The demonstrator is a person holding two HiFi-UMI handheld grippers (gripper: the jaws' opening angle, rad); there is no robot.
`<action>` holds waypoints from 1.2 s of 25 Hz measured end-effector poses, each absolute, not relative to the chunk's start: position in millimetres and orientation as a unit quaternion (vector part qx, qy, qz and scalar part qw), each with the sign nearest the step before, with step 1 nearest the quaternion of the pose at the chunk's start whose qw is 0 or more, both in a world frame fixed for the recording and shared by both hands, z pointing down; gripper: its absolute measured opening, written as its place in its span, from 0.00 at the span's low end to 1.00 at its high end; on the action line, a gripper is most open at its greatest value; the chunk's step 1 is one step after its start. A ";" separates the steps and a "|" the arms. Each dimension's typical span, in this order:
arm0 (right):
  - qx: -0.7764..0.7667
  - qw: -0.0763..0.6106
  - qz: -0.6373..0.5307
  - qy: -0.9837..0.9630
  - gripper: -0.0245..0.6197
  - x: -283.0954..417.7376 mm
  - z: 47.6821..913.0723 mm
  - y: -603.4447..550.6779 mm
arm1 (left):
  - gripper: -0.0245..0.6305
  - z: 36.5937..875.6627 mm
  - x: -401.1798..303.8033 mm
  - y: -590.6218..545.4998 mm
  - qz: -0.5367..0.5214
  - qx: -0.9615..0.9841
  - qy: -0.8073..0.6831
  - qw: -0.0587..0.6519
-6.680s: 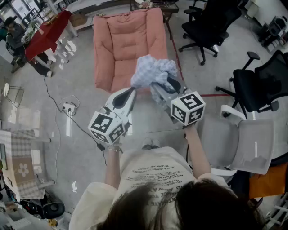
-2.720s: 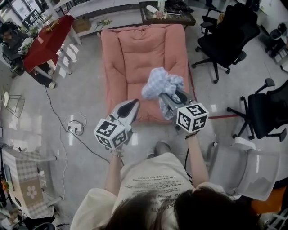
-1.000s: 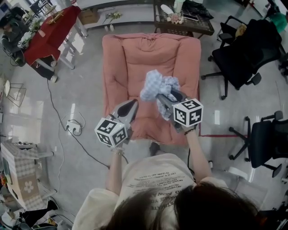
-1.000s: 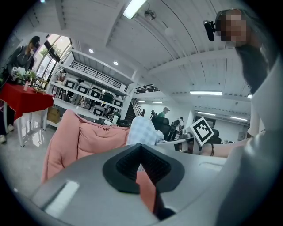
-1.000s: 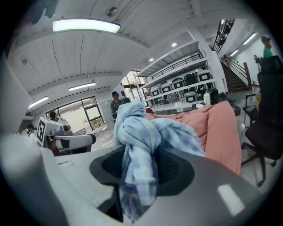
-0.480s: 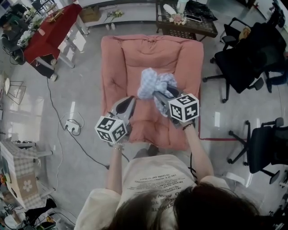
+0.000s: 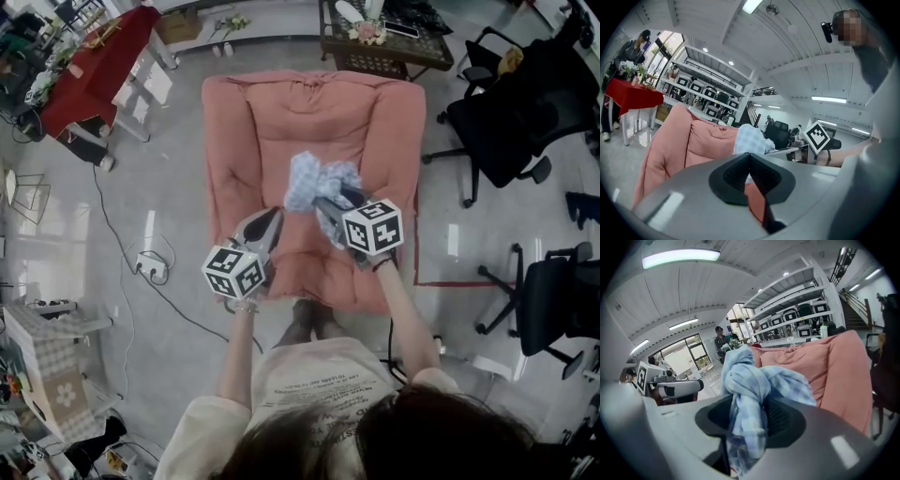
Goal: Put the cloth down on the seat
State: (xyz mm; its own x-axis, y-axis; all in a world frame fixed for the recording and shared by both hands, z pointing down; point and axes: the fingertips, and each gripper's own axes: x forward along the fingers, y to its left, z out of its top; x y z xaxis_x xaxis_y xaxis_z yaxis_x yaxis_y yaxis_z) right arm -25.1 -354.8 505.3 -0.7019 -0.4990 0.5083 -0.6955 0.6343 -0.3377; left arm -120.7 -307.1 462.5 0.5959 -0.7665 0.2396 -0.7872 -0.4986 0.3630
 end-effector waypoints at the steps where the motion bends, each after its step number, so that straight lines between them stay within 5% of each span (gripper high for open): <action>1: 0.336 0.193 0.266 -0.883 0.32 -27.3 512.1 -355.7 | 0.02 468.7 -121.7 -308.6 0.026 0.866 -0.446 0.227; 30: 0.276 0.339 0.323 -0.840 0.32 -58.7 673.6 -390.8 | 0.02 611.0 -125.2 -355.5 0.066 0.833 -0.420 0.354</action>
State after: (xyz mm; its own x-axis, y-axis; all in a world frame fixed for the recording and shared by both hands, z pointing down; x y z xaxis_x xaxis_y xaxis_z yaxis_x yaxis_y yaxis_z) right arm -58.7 -390.8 673.6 -0.6183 -0.2450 0.7468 -0.6822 0.6391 -0.3551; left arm -125.2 -355.5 611.0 0.6383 -0.6533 0.4072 -0.7465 -0.3964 0.5344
